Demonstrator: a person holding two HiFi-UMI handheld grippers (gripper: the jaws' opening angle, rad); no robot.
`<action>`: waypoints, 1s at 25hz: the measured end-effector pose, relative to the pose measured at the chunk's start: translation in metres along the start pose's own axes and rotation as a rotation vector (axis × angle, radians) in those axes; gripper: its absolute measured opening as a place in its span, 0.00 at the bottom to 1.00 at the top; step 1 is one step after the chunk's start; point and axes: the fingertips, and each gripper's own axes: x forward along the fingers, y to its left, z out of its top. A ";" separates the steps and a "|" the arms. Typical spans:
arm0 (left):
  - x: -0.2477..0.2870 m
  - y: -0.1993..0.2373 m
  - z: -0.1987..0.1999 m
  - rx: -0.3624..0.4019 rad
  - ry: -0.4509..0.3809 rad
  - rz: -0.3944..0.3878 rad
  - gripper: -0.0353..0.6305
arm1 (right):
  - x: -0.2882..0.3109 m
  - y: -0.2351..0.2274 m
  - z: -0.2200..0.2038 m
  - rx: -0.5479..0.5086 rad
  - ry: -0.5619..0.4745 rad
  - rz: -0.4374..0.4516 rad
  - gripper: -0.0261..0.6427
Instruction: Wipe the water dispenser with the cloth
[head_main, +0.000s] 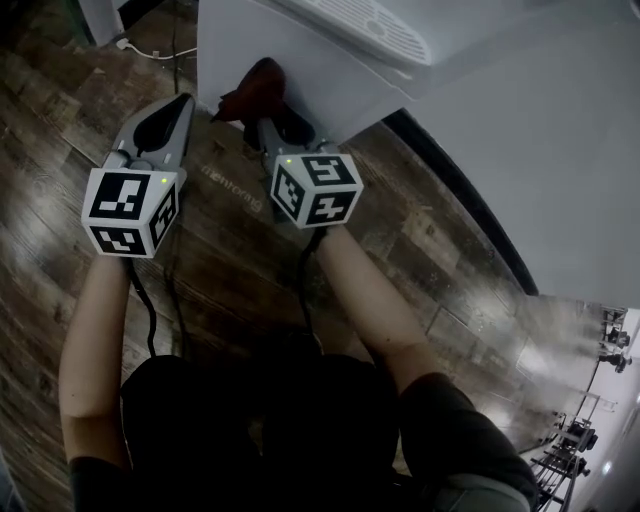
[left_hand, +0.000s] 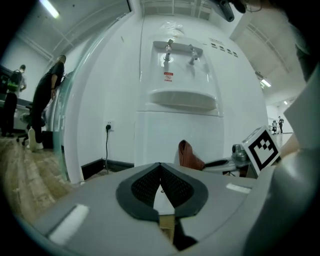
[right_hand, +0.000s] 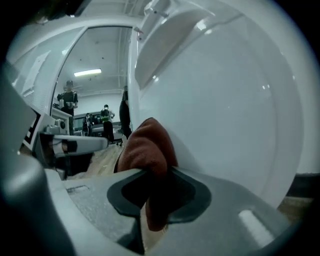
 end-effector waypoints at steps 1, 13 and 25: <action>-0.002 0.002 -0.009 -0.015 0.013 0.004 0.08 | 0.003 -0.004 -0.015 -0.004 0.032 -0.009 0.14; -0.013 0.014 -0.048 -0.084 0.073 0.039 0.08 | 0.021 0.024 -0.048 -0.090 0.117 0.055 0.14; -0.020 0.065 0.095 -0.010 -0.157 0.118 0.08 | 0.061 0.079 0.148 -0.028 -0.161 0.131 0.14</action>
